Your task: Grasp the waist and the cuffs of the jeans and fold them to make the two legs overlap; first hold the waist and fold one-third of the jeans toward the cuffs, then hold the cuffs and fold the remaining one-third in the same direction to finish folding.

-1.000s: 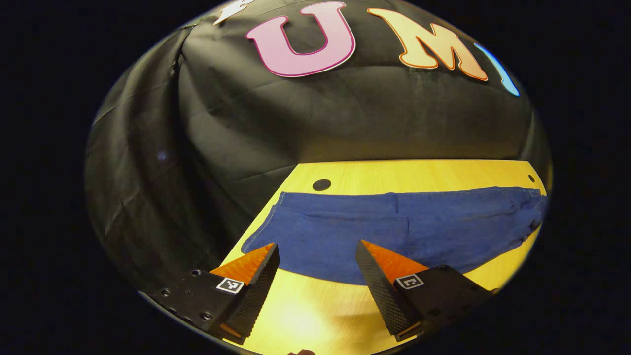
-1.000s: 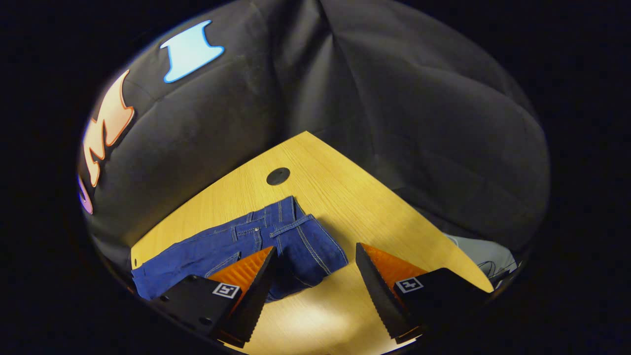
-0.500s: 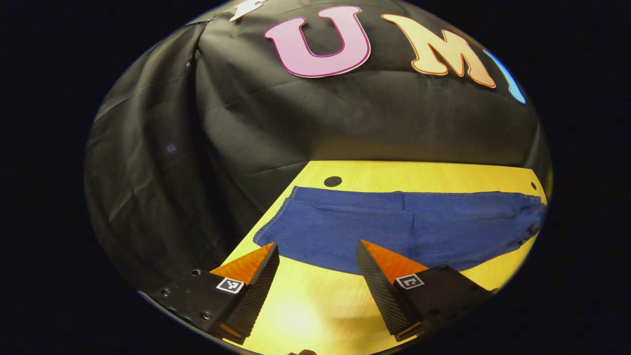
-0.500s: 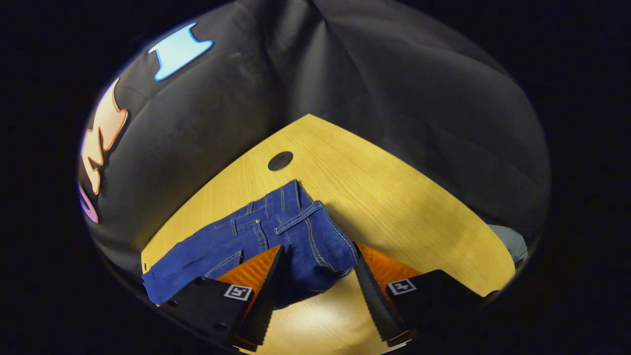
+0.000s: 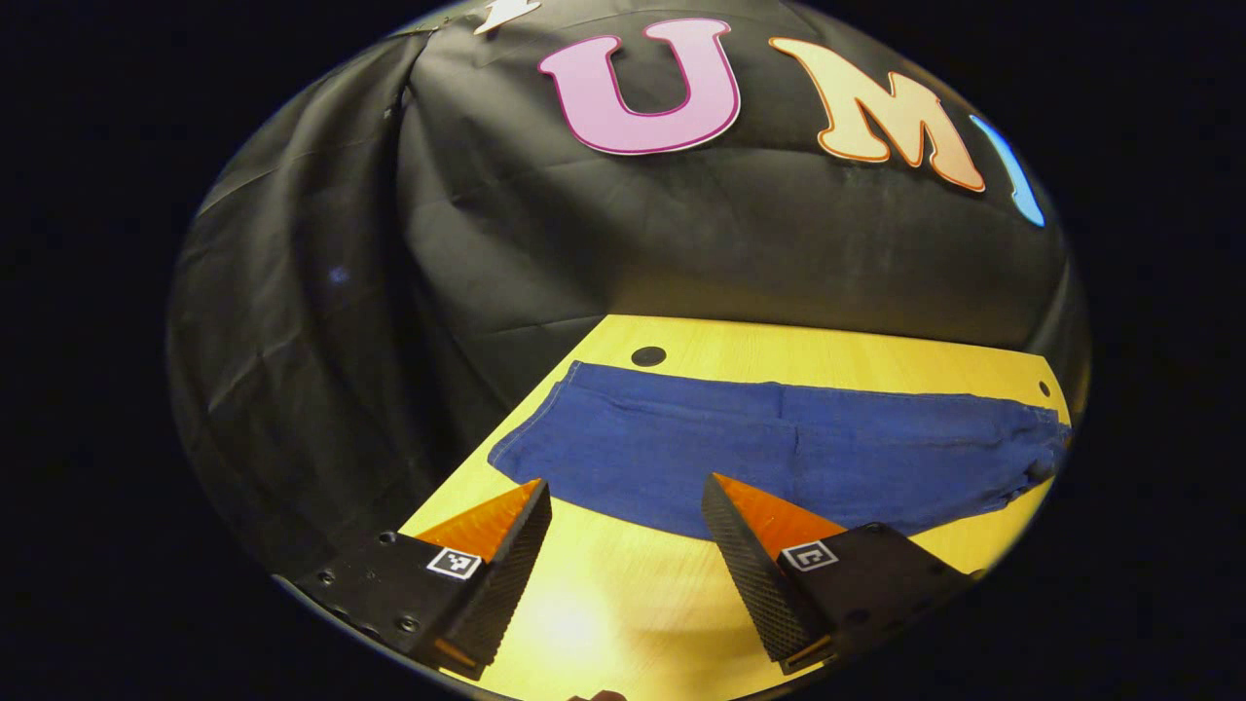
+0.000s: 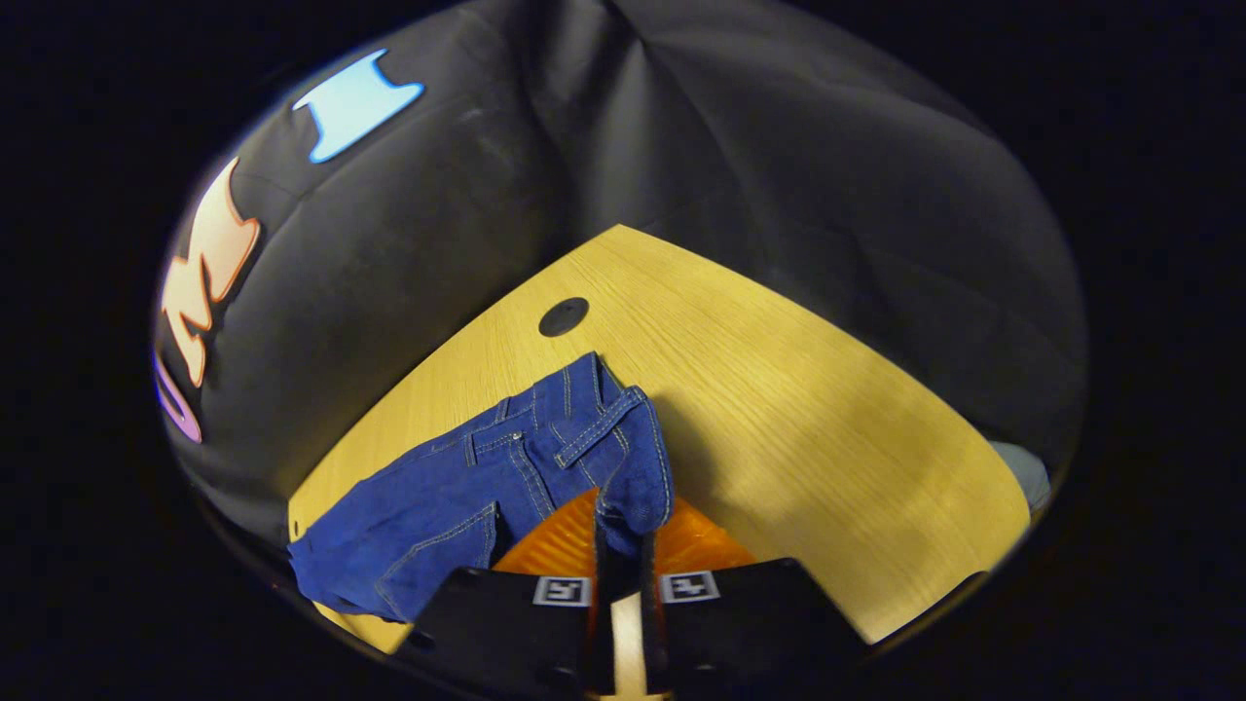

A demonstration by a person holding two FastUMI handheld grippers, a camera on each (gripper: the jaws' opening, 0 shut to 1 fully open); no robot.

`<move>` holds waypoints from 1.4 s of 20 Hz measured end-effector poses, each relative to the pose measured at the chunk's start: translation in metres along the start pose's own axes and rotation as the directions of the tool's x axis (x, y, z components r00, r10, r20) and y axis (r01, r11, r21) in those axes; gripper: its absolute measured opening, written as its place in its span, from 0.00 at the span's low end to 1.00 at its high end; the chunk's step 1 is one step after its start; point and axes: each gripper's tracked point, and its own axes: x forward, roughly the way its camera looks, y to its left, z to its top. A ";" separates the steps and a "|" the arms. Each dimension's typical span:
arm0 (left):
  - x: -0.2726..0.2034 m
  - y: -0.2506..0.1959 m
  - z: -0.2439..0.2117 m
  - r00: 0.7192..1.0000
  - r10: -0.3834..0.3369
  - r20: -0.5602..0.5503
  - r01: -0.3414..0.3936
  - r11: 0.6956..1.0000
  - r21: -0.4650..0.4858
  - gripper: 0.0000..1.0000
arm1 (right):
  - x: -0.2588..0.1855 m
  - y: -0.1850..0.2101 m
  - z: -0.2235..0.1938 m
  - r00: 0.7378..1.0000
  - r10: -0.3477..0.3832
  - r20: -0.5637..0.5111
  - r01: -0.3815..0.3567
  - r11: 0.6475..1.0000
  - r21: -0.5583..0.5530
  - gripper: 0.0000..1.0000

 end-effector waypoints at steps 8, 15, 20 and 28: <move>0.001 0.013 -0.010 0.999 -0.031 -0.009 0.030 0.999 -0.030 0.96 | -0.055 0.102 0.067 0.944 0.232 0.235 -0.252 0.966 0.055 0.04; 0.023 0.026 -0.016 0.995 -0.095 -0.016 0.094 0.995 -0.035 0.96 | -0.131 0.265 0.056 0.770 0.585 0.255 -0.603 0.798 -0.011 0.04; 0.042 0.036 -0.021 0.991 -0.132 -0.025 0.131 0.991 -0.019 0.96 | -0.143 0.352 -0.026 0.739 0.665 0.102 -0.634 0.739 -0.229 0.03; 0.069 0.069 -0.019 0.988 -0.154 -0.009 0.153 0.984 -0.094 0.96 | -0.066 0.404 -0.178 0.902 0.421 -0.090 -0.391 0.714 -0.581 0.03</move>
